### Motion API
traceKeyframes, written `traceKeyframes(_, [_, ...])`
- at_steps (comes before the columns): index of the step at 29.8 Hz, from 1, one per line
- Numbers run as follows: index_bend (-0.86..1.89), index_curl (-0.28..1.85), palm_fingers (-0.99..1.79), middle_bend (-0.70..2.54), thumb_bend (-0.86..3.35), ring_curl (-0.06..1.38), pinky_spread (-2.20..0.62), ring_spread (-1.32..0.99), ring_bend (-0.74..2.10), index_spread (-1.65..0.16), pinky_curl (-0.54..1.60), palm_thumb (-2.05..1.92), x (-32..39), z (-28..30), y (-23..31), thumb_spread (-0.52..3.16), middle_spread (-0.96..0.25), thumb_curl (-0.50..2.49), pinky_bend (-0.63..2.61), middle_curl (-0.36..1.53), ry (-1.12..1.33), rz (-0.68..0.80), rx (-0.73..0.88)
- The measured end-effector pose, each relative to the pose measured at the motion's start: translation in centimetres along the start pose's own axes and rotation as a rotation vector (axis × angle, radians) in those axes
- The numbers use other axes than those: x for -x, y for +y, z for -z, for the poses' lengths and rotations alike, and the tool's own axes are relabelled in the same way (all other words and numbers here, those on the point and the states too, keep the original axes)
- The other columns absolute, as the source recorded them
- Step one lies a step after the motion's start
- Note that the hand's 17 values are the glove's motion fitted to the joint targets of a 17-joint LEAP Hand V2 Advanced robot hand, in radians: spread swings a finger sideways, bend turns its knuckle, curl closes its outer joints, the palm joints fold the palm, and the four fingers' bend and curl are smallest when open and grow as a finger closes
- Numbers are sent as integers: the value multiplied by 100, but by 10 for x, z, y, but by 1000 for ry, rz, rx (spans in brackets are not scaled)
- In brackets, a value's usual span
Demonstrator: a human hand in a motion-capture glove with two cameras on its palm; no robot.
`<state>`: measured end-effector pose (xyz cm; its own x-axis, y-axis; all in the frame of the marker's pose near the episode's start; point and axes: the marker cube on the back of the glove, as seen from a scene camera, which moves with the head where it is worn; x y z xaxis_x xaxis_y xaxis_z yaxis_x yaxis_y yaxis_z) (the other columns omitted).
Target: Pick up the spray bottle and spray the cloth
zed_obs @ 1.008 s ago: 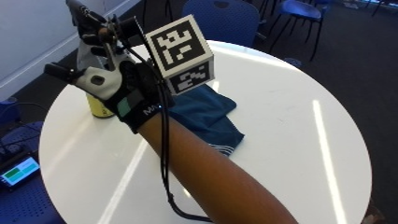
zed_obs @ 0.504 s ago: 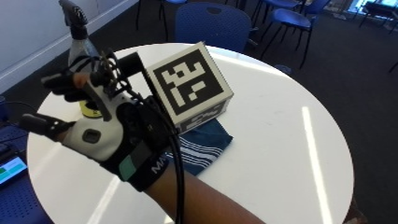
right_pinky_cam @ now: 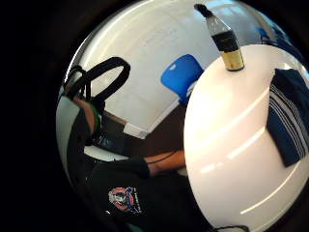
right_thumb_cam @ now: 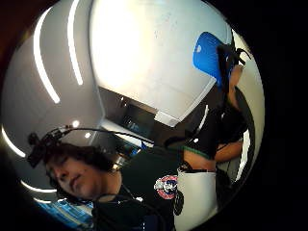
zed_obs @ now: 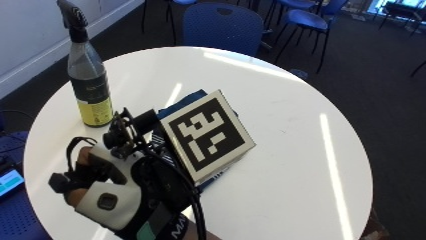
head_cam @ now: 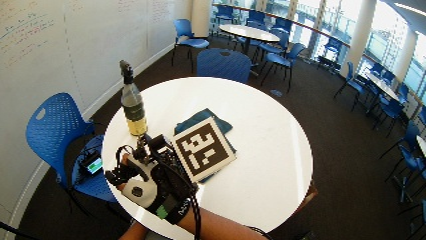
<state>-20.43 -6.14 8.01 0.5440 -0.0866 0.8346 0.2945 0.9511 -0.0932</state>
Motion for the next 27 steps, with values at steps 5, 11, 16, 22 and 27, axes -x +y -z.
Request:
traceKeyframes(5, [36, 43, 136, 50, -2, 44, -22, -20, 56, -26, 41, 93, 5, 0, 7, 66, -15, 61, 40, 50, 2, 14, 26])
traceKeyframes(11, [39, 47, 134, 53, -2, 46, -24, -20, 59, -25, 42, 94, 14, 4, 11, 60, -15, 64, 41, 52, 50, 45, 37])
traceKeyframes(16, [40, 49, 133, 54, -2, 47, -25, -21, 60, -25, 43, 94, 20, 4, 12, 57, -15, 67, 42, 53, 69, 61, 48])
traceKeyframes(22, [40, 52, 132, 56, -3, 48, -26, -21, 61, -24, 43, 94, 20, 6, 10, 54, -15, 69, 43, 54, 69, 61, 51])
traceKeyframes(27, [39, 53, 132, 56, -3, 49, -26, -21, 62, -24, 44, 94, 15, 8, 8, 53, -14, 71, 44, 55, 67, 48, 51])
